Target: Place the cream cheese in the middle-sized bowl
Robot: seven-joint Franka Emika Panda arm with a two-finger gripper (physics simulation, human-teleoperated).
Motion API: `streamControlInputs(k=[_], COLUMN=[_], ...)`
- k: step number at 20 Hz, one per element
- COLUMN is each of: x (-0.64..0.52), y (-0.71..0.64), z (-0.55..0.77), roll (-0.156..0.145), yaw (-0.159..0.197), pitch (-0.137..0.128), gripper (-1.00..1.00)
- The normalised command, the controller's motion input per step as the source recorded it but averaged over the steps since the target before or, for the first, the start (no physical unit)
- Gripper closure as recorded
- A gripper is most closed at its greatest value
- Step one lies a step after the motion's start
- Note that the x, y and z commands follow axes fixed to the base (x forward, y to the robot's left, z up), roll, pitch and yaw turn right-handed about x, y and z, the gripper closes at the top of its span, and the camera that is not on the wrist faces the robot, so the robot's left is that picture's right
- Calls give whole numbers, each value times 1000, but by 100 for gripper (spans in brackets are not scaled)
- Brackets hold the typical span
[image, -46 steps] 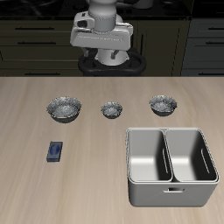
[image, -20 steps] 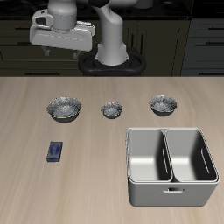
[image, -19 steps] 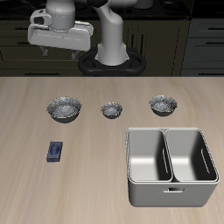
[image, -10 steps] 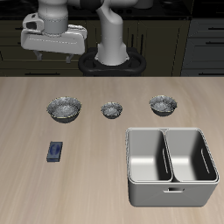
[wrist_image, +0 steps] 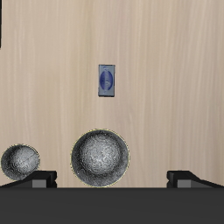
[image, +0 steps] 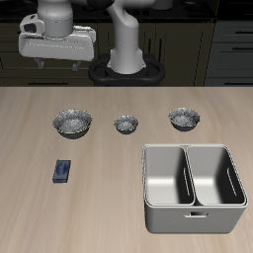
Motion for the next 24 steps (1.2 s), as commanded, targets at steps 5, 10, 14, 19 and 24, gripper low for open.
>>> streamControlInputs(k=[5, 10, 14, 19, 24], x=[310, 282, 213, 249, 177], y=[-89, -208, -57, 12, 194], z=[39, 100, 64, 72, -18], roll=[18, -28, -22, 19, 11], yaw=[-4, -25, -8, -28, 35], pitch=[19, -9, -5, -5, -33], gripper=[-100, -100, -100, -100, -100])
